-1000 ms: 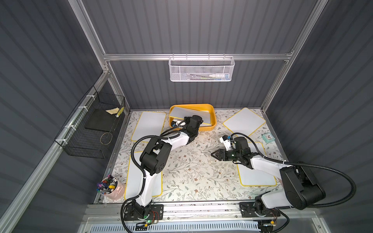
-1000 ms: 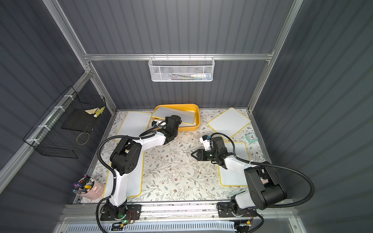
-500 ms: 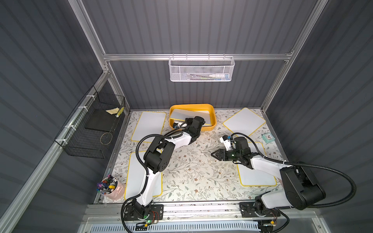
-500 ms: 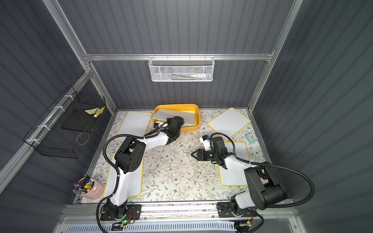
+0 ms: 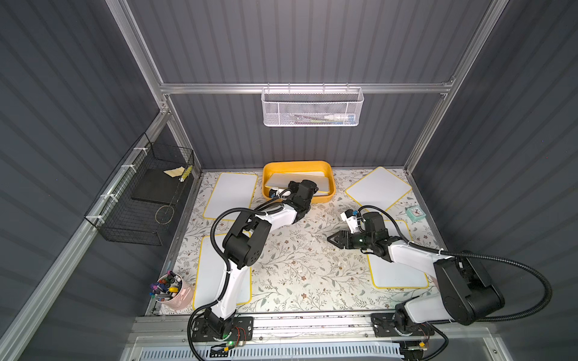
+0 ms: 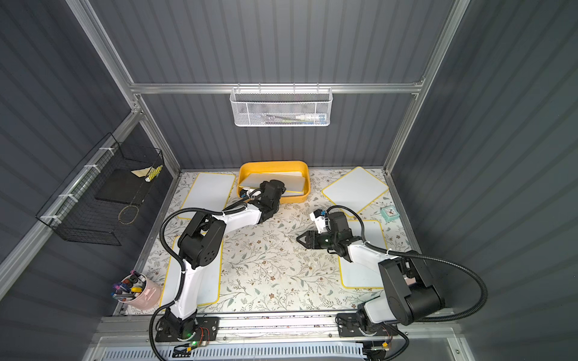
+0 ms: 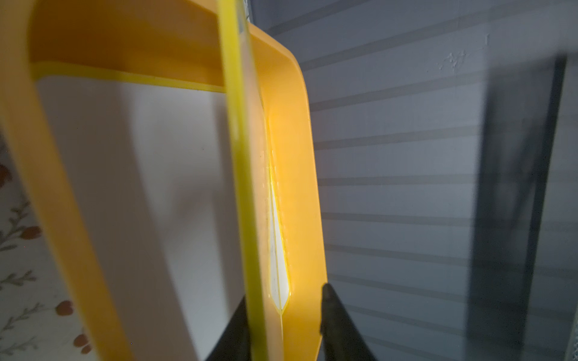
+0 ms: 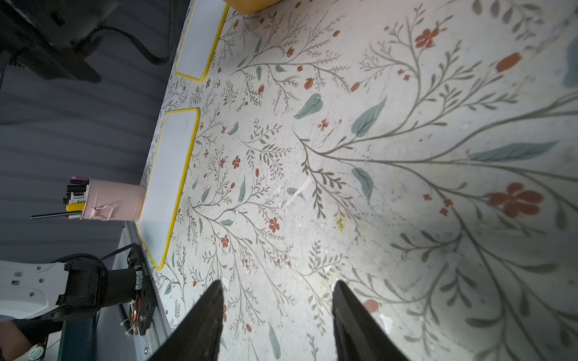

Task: Put the whiteboard into the storage box
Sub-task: Place the whiteboard in the storage box.

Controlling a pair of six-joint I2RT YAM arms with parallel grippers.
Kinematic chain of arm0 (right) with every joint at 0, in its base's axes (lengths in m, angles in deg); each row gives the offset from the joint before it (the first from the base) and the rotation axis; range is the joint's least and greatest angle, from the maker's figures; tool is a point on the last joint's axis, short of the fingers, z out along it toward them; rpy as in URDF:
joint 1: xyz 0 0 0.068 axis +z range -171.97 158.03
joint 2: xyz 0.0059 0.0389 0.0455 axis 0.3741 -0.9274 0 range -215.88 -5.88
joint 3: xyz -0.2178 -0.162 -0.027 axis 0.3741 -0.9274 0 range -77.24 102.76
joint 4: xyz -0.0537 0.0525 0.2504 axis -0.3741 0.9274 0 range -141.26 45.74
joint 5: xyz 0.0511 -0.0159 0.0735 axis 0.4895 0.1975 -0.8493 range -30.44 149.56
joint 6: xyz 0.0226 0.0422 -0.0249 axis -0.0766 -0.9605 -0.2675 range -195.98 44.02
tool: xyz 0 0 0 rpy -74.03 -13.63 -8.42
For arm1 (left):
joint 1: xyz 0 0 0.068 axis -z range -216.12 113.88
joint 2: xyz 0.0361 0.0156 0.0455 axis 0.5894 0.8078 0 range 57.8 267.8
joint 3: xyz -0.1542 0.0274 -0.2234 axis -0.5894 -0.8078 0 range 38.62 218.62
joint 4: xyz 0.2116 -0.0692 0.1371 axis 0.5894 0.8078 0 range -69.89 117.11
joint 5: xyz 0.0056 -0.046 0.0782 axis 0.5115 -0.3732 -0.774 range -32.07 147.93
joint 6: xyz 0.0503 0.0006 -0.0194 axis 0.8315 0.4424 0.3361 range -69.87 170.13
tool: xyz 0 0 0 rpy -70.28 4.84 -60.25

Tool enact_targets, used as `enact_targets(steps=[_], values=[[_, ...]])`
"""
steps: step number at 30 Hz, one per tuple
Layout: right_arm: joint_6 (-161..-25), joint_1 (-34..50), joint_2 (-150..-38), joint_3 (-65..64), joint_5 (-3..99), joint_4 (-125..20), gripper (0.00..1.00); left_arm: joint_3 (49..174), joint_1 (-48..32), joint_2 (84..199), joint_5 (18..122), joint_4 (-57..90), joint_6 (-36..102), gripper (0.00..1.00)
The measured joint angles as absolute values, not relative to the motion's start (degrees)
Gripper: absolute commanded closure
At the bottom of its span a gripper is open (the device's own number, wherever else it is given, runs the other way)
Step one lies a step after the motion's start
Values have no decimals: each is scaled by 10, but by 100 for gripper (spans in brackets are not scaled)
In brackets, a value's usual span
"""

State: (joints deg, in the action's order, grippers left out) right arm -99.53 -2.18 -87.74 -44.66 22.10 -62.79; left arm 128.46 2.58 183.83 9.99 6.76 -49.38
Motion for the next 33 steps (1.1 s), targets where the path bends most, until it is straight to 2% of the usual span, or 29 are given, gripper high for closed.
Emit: enact_targets(steps=[4,14,26,33], values=[[-995,-22,-877,-447,221,-628,44,1285,28,1838,103,67,-483,40],[-995,-22,-877,-446,221,-628,43,1285,29,1835,140,62,-364,25],[-995,-22,-870,-447,223,-628,43,1287,29,1757,228,129,-168,19],[-995,-22,-870,-446,225,-628,43,1291,28,1715,314,194,-28,19]])
